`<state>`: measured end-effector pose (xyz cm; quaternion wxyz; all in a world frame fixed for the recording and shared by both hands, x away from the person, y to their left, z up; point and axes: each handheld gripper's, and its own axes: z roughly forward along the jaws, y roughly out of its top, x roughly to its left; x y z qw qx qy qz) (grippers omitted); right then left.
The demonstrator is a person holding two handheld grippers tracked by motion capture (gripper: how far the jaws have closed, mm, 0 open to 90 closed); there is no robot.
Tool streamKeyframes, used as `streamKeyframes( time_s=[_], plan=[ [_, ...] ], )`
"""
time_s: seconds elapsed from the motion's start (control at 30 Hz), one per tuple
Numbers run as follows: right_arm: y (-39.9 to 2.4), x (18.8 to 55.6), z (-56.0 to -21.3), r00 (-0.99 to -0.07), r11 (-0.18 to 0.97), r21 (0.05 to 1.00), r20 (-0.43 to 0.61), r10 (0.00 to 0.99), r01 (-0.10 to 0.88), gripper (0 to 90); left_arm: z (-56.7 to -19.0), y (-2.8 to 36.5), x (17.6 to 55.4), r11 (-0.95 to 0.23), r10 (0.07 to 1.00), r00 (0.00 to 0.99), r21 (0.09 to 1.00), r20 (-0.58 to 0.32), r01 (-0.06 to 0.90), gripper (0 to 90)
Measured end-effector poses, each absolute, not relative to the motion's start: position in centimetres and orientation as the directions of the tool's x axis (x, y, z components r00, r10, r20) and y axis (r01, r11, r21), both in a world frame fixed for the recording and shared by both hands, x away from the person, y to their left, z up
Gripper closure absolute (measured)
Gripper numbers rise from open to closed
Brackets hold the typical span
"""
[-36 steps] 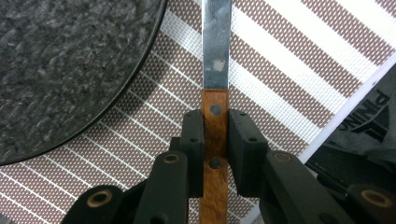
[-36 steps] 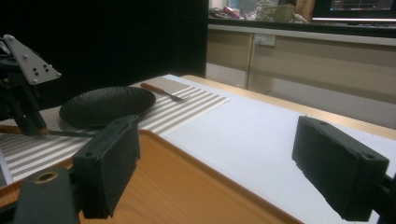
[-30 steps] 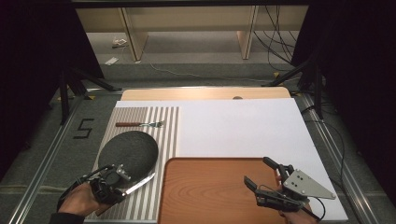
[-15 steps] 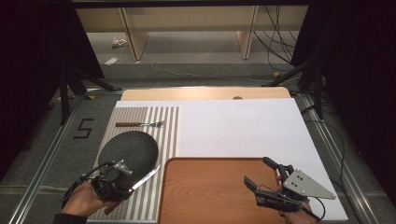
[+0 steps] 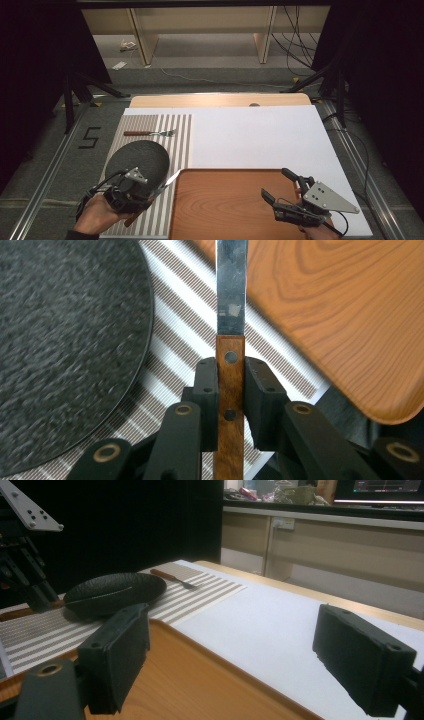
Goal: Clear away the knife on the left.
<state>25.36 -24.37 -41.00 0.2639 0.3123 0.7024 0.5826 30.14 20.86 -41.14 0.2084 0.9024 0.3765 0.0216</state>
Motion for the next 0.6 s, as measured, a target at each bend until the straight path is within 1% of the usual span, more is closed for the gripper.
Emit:
streamKeyframes(
  time_s=[0.33, 0.47, 0.6],
  plan=[
    [-24.4, 25.4, -41.0, -0.665, 0.129, 0.982, -0.006, 0.746, 0.137, 16.2, -40.5, 18.3, 30.0, -0.630, 0.655, 0.740, 0.431, -0.150, 0.646, 76.7],
    [-24.3, 25.3, -41.0, -0.666, 0.129, 0.983, -0.007, 0.746, 0.134, 16.2, -40.7, 16.6, 30.2, -0.642, 0.631, 0.754, 0.422, -0.184, 0.640, 76.7],
    [-24.4, 25.4, -41.0, -0.663, 0.123, 0.983, -0.003, 0.748, 0.135, 16.2, -40.8, 15.8, 29.9, -0.645, 0.616, 0.762, 0.426, -0.201, 0.634, 76.7]
  ],
)
